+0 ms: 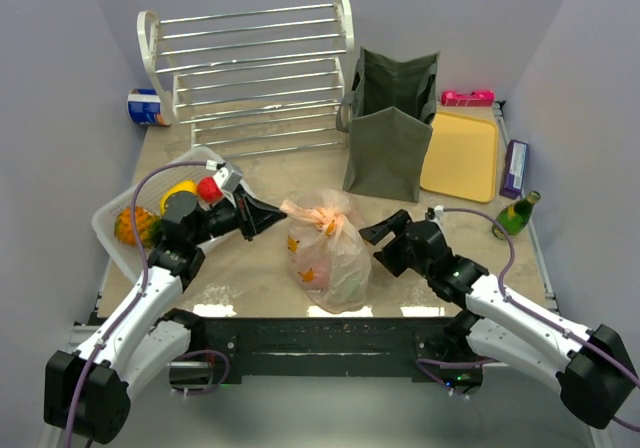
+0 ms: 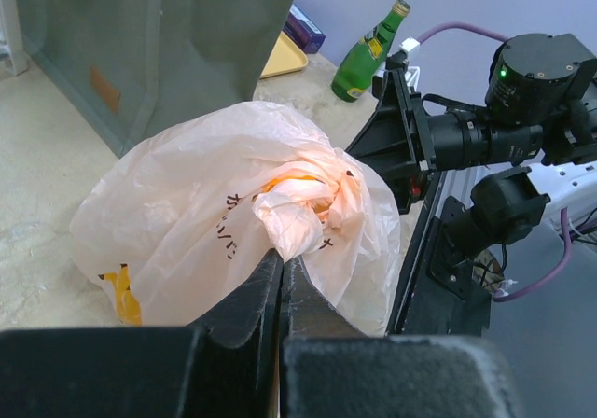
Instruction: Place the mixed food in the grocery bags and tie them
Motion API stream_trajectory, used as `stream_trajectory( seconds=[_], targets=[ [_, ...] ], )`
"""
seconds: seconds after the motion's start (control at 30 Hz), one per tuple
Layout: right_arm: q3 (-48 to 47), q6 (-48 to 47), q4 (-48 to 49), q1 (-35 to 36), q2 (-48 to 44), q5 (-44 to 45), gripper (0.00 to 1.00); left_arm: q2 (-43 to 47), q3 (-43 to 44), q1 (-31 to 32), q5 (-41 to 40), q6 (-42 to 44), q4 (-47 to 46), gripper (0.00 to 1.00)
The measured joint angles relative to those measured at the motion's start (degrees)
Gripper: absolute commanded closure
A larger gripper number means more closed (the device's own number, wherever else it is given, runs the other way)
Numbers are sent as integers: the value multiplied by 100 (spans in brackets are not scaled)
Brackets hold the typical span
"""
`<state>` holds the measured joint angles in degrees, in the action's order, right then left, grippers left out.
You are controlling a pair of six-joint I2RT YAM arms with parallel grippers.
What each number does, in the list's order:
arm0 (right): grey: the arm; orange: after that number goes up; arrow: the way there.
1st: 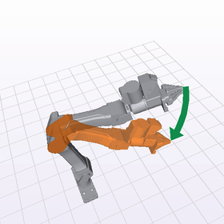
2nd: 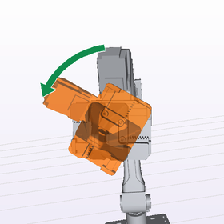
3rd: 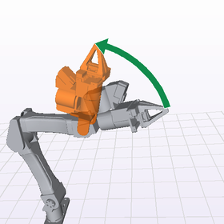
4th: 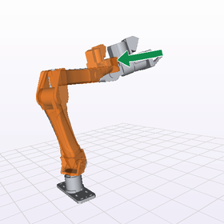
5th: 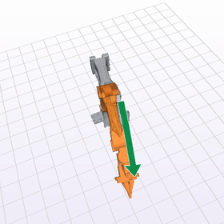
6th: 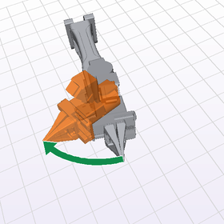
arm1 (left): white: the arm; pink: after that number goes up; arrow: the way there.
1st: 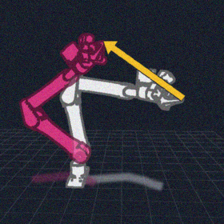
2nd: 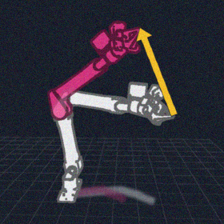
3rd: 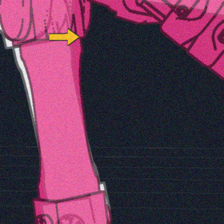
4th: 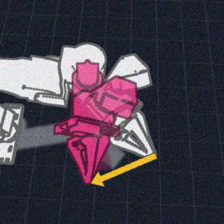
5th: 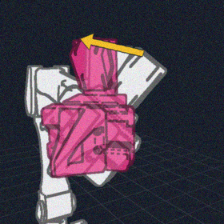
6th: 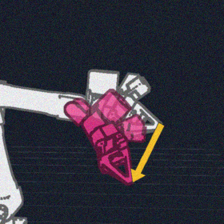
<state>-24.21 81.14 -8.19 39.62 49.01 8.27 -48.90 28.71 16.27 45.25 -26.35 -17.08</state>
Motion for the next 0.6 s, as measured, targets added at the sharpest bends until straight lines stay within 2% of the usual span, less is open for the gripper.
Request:
stream_trajectory(
  seconds=[0.37,0.6],
  targets=[
    [190,579,1255,0,-295,221,17,4,-2,33,0,0,-2,100],
    [297,846,1652,0,111,90,18,4,-2,42,7,0,-9,100]
  ],
)
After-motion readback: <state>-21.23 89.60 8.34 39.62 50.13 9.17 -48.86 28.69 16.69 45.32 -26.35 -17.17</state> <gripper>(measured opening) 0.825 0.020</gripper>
